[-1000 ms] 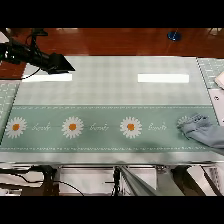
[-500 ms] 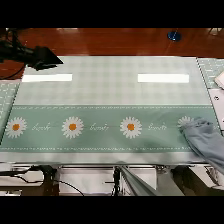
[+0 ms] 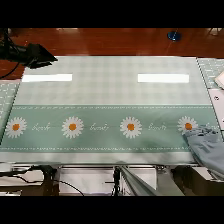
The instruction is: Fold the shirts.
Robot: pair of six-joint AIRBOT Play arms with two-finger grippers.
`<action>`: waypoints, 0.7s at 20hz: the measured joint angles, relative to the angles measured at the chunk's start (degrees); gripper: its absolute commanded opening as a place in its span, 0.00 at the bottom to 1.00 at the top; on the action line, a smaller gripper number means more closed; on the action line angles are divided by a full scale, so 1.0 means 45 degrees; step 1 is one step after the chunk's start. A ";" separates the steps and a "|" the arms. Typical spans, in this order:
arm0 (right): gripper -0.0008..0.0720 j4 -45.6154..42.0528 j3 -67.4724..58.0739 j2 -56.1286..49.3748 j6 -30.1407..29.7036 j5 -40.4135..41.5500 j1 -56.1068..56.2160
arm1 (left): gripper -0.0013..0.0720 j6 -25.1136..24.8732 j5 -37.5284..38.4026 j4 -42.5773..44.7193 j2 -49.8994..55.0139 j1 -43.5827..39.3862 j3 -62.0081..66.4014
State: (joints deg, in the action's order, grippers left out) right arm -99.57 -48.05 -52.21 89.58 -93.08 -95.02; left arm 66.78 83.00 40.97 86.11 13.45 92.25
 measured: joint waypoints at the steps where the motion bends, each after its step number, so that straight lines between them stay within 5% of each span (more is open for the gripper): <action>1: 0.28 -0.0253 0.0204 0.0000 0.0068 0.0165 -0.0015 | 0.83 -0.0005 0.0005 -0.0010 0.0000 0.0005 0.0000; 3: 0.61 -0.0840 0.0461 0.0000 0.0209 0.0525 -0.0039 | 0.83 -0.0005 -0.0005 -0.0005 0.0000 0.0019 0.0000; 5: 0.80 -0.1535 0.0607 0.0000 0.0291 0.0792 -0.0049 | 0.83 -0.0015 -0.0005 -0.0010 0.0000 0.0039 0.0000; 14: 0.74 -0.4702 0.0199 0.0000 0.1321 0.3342 0.0039 | 0.83 -0.0015 -0.0005 0.0029 0.0005 0.0437 0.0000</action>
State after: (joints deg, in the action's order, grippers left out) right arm -120.73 -47.16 -52.21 95.53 -78.04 -94.85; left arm 66.72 82.98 41.10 86.13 15.42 92.25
